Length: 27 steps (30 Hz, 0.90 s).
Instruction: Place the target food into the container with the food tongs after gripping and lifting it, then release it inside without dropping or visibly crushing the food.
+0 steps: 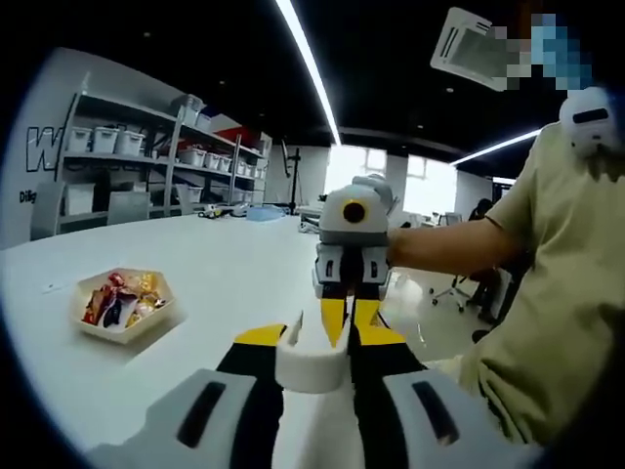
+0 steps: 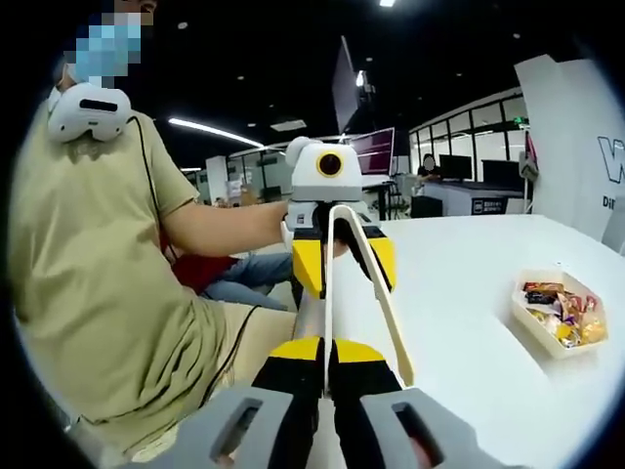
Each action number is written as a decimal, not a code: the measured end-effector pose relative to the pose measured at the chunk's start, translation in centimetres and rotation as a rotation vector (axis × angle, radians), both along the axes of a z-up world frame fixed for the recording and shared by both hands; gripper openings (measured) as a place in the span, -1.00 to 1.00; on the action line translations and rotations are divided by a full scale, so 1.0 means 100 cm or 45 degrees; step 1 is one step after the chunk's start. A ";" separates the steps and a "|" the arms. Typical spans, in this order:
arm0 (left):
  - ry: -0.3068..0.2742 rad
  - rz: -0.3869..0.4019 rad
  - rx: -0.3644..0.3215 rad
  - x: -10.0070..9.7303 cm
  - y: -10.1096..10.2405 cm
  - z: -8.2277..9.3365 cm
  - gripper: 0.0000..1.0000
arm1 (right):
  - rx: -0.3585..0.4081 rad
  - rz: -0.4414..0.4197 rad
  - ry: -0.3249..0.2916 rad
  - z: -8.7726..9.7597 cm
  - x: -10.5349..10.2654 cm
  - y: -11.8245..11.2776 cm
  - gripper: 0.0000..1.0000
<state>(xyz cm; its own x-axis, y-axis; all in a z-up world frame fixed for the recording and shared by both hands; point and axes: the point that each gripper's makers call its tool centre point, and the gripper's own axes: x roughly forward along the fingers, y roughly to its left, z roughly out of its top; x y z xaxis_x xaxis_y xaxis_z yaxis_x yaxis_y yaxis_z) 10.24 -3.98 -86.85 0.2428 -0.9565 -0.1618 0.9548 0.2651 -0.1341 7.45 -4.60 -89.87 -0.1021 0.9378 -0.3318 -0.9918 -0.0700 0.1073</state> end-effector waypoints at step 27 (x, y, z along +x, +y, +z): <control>-0.016 -0.025 -0.093 0.004 -0.004 0.003 -0.58 | 0.037 -0.018 0.008 0.006 0.006 0.002 -1.00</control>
<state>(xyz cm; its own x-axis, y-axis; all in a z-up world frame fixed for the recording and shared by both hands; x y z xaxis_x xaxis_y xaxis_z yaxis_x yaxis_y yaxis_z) 10.67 -4.33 -86.53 0.2251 -0.9703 -0.0885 0.9615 0.2359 -0.1407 8.08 -4.39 -89.26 -0.0907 0.9483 -0.3040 -0.9920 -0.0590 0.1119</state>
